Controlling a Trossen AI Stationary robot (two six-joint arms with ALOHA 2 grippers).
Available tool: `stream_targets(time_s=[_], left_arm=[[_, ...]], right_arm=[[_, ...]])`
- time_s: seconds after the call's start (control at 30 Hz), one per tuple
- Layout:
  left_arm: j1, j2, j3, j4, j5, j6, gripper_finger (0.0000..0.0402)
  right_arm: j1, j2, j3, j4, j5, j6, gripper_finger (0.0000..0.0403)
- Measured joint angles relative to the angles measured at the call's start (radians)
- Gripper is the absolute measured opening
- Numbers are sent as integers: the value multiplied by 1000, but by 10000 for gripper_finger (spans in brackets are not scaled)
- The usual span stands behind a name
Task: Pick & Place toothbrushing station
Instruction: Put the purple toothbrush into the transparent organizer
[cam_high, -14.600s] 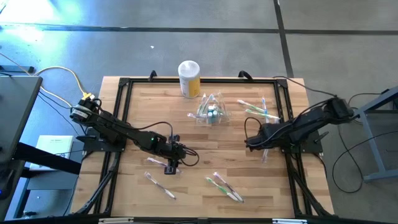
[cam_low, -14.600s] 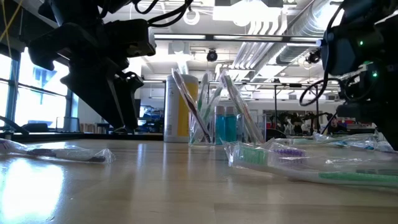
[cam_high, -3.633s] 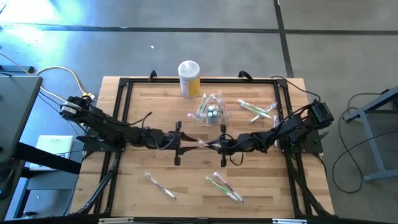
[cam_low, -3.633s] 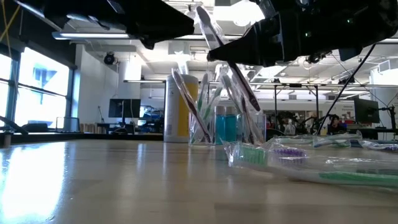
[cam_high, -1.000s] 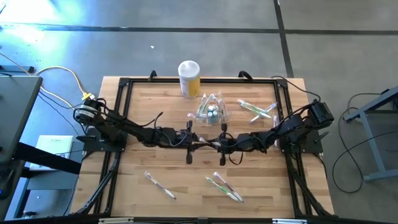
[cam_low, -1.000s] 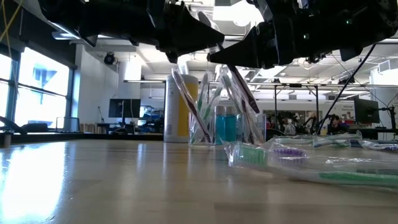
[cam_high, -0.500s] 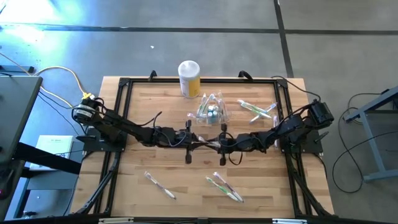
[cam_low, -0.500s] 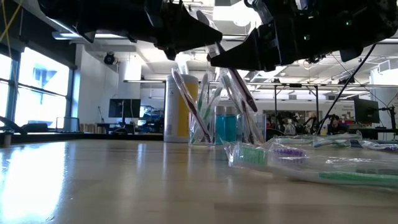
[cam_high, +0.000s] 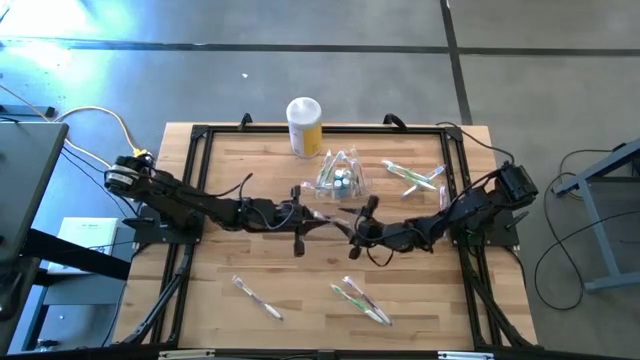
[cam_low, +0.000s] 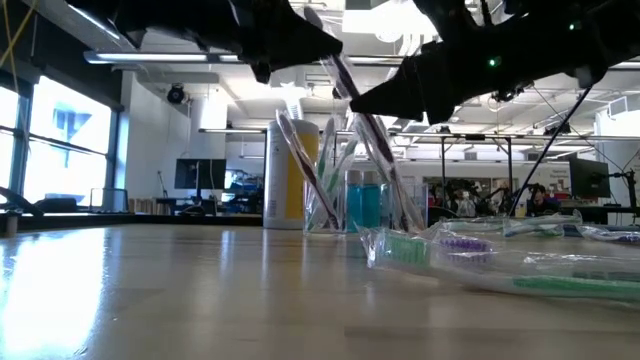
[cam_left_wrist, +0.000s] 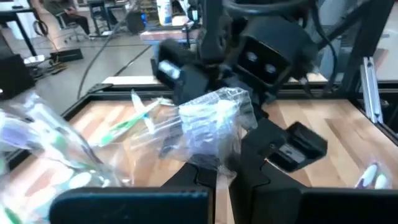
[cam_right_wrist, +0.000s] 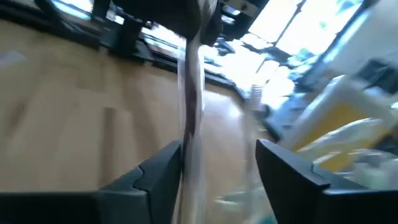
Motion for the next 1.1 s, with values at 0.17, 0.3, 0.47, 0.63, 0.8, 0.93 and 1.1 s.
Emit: stream_targets(time_s=[0.17,0.3,0.47,0.63,0.8,0.93,1.1], left_arm=[[-1,-78,0,-97,-52,14,6],[8,-130,1,-165,-87,27,6],[22,-169,0,-227,-89,32,6],[51,-172,0,-260,-81,46,6],[99,-172,0,-260,-59,57,5],[138,-178,8,-269,-51,56,5],[184,-182,128,-485,-52,44,5]], right_arm=[[32,0,0,13,77,-132,211],[38,0,0,13,52,-136,208],[30,0,0,4,-40,-132,207],[30,0,0,4,-137,-130,208],[30,0,0,5,-217,-130,208],[30,0,0,5,-265,-130,208],[30,0,0,5,-286,-130,208]])
